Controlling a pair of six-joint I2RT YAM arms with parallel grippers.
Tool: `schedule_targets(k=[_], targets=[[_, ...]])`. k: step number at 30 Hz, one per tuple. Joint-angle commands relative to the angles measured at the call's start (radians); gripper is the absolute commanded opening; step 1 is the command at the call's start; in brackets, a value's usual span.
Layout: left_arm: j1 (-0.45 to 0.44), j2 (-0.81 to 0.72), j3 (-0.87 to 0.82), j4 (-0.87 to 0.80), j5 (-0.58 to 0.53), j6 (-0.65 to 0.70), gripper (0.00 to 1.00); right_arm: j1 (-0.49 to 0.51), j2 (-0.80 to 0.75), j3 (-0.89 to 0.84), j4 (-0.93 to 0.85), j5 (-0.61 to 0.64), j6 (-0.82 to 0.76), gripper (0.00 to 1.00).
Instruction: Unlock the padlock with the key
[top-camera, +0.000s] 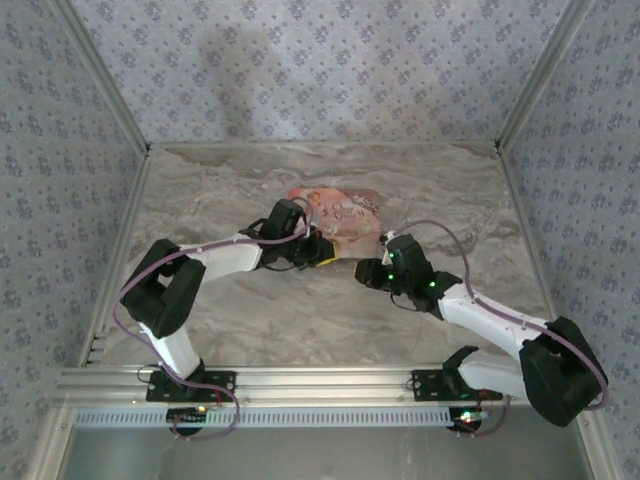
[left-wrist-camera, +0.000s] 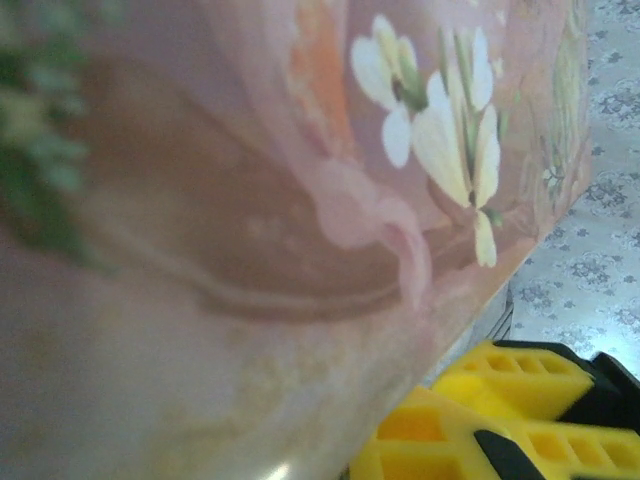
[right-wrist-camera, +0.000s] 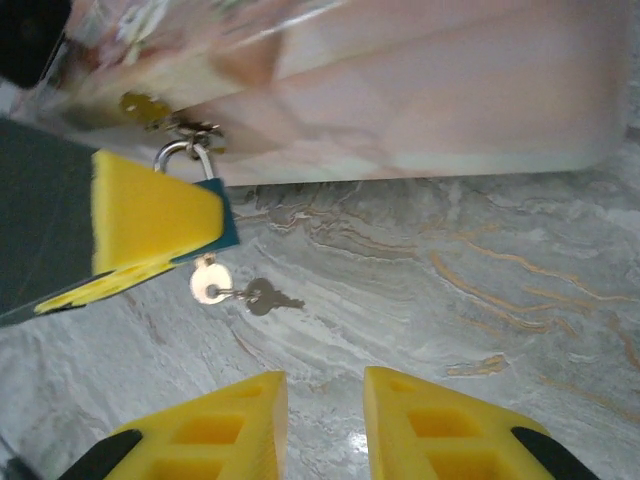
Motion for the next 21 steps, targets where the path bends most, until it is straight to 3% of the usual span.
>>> schedule_targets(k=[1,5,21], targets=[[-0.005,-0.05,0.055,-0.036,0.001,-0.002,0.0,0.051,0.024,0.082,-0.114,0.127,-0.146,0.3],[-0.006,-0.053,0.059,-0.03,0.008,-0.014,0.0,0.105,0.076,0.149,-0.142,0.181,-0.203,0.38],[0.012,-0.048,0.066,0.047,0.088,-0.11,0.0,0.185,0.182,0.226,-0.037,0.295,-0.3,0.42]])
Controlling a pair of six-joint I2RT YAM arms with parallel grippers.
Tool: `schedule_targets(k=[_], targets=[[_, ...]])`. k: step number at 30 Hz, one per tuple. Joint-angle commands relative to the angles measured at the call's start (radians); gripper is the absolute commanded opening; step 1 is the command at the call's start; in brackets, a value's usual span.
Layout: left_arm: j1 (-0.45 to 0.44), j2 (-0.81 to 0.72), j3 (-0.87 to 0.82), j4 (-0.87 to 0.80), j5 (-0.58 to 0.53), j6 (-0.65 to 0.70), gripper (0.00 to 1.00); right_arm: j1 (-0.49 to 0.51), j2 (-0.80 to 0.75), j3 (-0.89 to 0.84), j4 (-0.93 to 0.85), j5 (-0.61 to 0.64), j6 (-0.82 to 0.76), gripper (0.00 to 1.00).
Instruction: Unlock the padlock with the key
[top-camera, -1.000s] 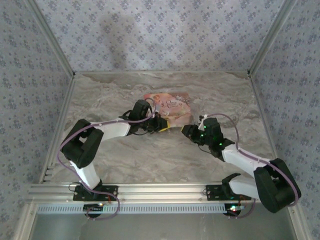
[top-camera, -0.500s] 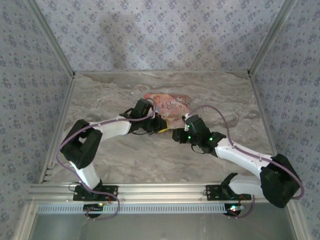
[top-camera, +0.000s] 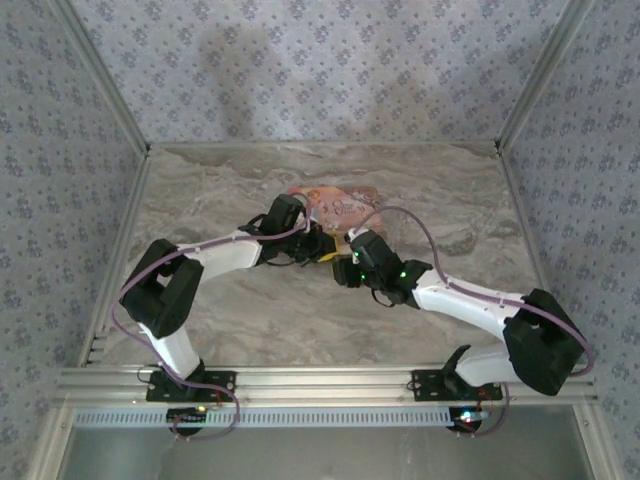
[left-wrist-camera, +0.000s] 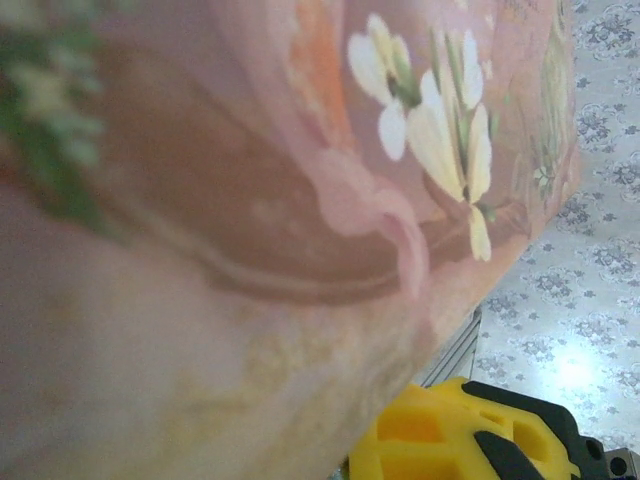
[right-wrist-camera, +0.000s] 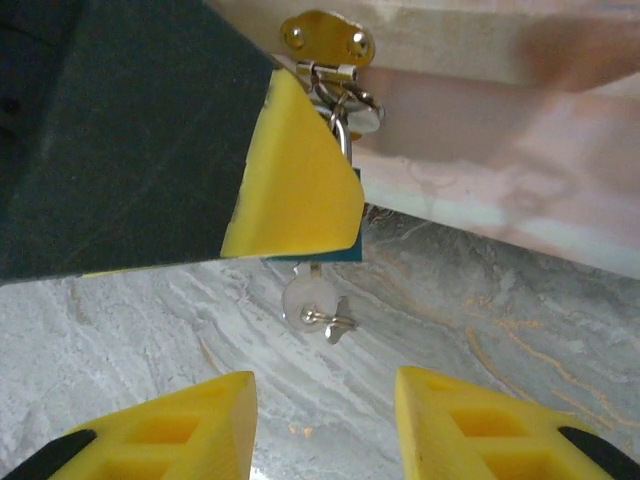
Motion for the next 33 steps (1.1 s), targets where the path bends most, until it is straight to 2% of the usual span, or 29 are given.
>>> schedule_targets(k=[1,16,33], targets=[[0.007,-0.046,0.035,0.043,0.066,-0.033,0.0,0.007,0.013,0.044,0.043,0.063,-0.035,0.42],[0.011,-0.057,0.033,0.043,0.074,-0.04,0.0,-0.004,0.069,0.063,0.089,0.044,-0.047,0.4],[0.011,-0.061,0.036,0.045,0.077,-0.042,0.0,-0.007,0.096,0.065,0.102,0.054,-0.062,0.28]])
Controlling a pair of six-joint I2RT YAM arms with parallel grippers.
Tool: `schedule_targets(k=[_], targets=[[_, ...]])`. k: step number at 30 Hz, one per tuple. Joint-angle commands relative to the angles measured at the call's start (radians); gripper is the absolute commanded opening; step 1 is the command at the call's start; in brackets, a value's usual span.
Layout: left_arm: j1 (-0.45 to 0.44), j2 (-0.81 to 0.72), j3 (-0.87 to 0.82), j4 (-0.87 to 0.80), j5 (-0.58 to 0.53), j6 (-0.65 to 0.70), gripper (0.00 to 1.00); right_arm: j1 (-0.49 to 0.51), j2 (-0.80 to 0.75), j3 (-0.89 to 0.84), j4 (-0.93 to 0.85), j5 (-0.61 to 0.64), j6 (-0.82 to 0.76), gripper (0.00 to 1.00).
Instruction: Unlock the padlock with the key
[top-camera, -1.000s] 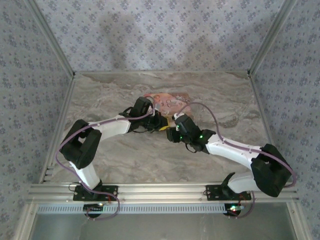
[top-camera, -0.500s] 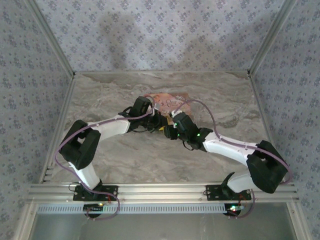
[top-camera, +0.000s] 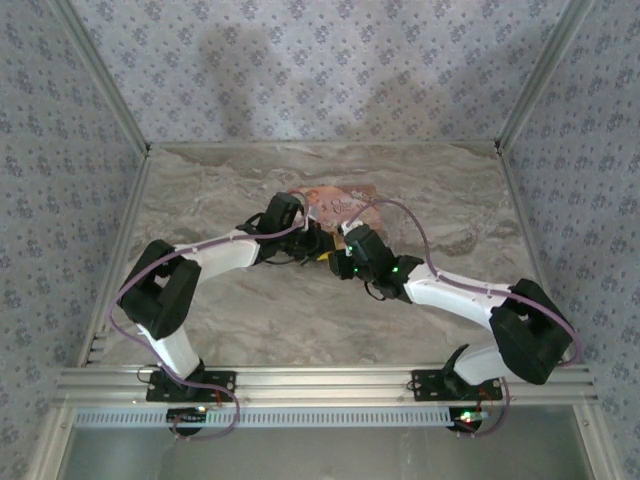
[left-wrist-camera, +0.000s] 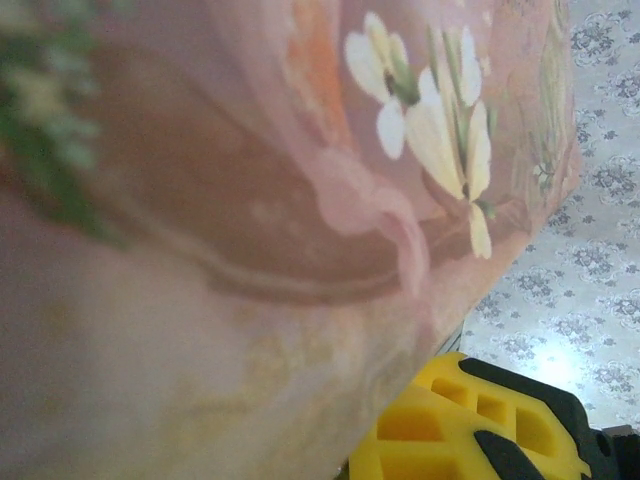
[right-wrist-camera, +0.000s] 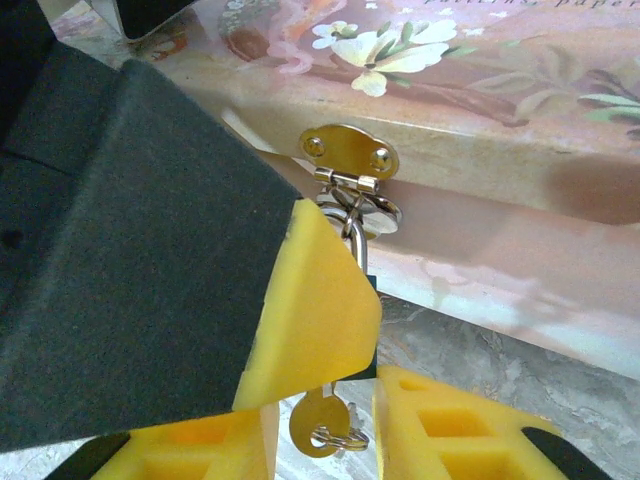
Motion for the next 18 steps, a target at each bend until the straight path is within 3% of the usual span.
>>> schedule_targets(k=[1,10,16,18], targets=[[0.003,-0.047,0.036,0.042,0.061,-0.019,0.0,-0.008,0.018,0.026,0.004,0.017,-0.018,0.27],[0.002,-0.05,0.032,0.045,0.06,-0.019,0.0,-0.017,0.021,0.016,0.015,-0.021,-0.023,0.05],[0.002,-0.054,0.027,0.045,0.058,-0.015,0.0,-0.021,0.016,0.006,0.026,-0.031,-0.018,0.02],[0.003,-0.054,0.027,0.043,0.058,-0.014,0.0,-0.021,0.011,0.007,0.021,-0.032,-0.015,0.07]])
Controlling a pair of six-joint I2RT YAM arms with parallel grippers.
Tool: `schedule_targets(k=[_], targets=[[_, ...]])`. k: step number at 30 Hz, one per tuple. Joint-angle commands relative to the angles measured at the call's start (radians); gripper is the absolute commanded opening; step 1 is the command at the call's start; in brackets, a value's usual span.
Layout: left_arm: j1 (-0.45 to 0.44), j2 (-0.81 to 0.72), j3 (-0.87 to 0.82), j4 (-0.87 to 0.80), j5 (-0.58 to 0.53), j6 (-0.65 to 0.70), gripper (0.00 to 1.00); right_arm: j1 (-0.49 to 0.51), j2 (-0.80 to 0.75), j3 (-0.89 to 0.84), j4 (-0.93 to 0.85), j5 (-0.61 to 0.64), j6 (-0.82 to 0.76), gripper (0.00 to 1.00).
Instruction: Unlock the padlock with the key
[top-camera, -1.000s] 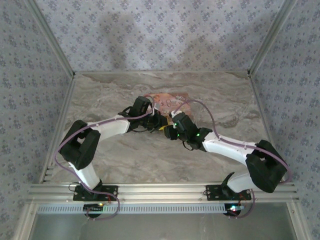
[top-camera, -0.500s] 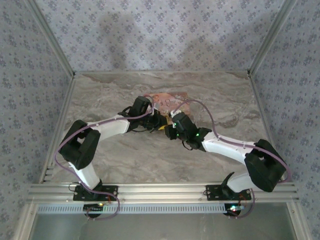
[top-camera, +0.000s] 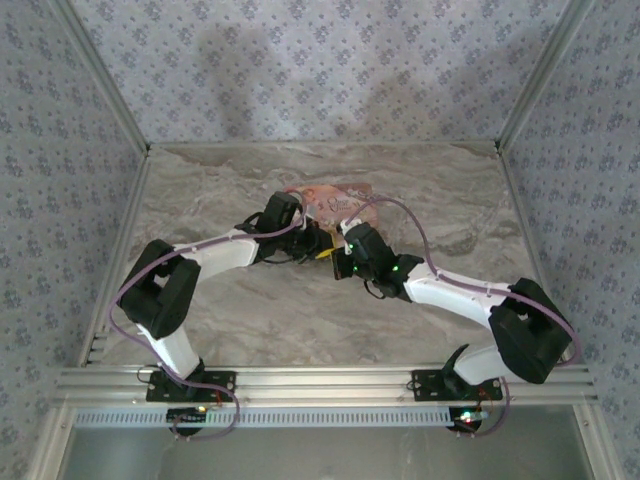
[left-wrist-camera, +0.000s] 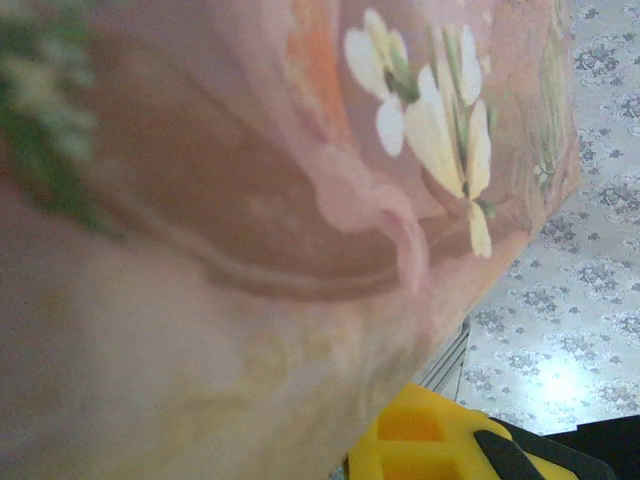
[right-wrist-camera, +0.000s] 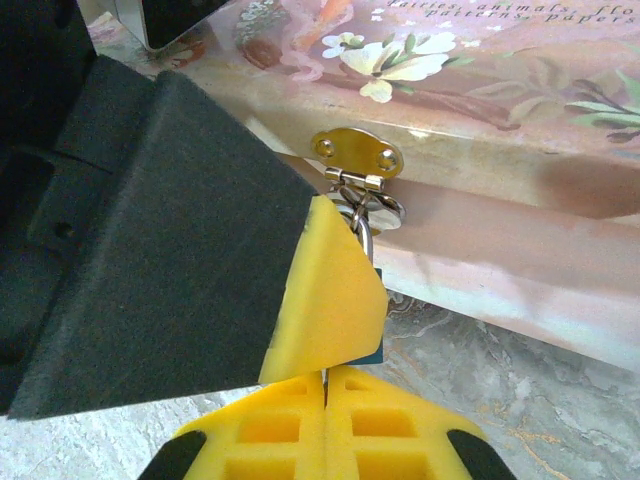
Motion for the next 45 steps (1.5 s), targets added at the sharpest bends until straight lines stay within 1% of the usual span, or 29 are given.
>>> schedule_targets(k=[1,2,3,9,16,26,36,41,45], targets=[[-0.008,-0.054,0.026,0.047,0.08,-0.011,0.0,-0.01,0.002,-0.002,0.003,-0.005,0.01,0.14],[-0.008,-0.054,0.026,0.047,0.08,-0.011,0.0,-0.01,-0.008,-0.007,0.004,-0.001,0.015,0.22],[-0.007,-0.054,0.024,0.048,0.079,-0.011,0.0,-0.01,-0.02,-0.015,0.006,0.003,0.018,0.25],[-0.008,-0.056,0.019,0.05,0.078,-0.012,0.0,-0.016,-0.056,-0.025,-0.002,0.014,0.023,0.33],[-0.009,-0.053,0.003,0.008,0.045,0.017,0.0,-0.016,-0.084,-0.045,-0.014,0.017,0.03,0.34],[-0.023,-0.019,-0.037,-0.043,-0.028,0.08,0.02,-0.044,-0.179,-0.122,-0.044,0.033,0.056,0.34],[-0.037,0.024,-0.072,-0.017,-0.071,0.091,0.03,-0.07,-0.197,-0.155,-0.047,0.023,0.075,0.34],[-0.042,0.047,-0.083,-0.015,-0.091,0.09,0.1,-0.073,-0.194,-0.156,-0.049,0.021,0.076,0.34],[-0.042,0.042,-0.097,-0.031,-0.119,0.094,0.25,-0.072,-0.189,-0.161,-0.048,0.02,0.078,0.35]])
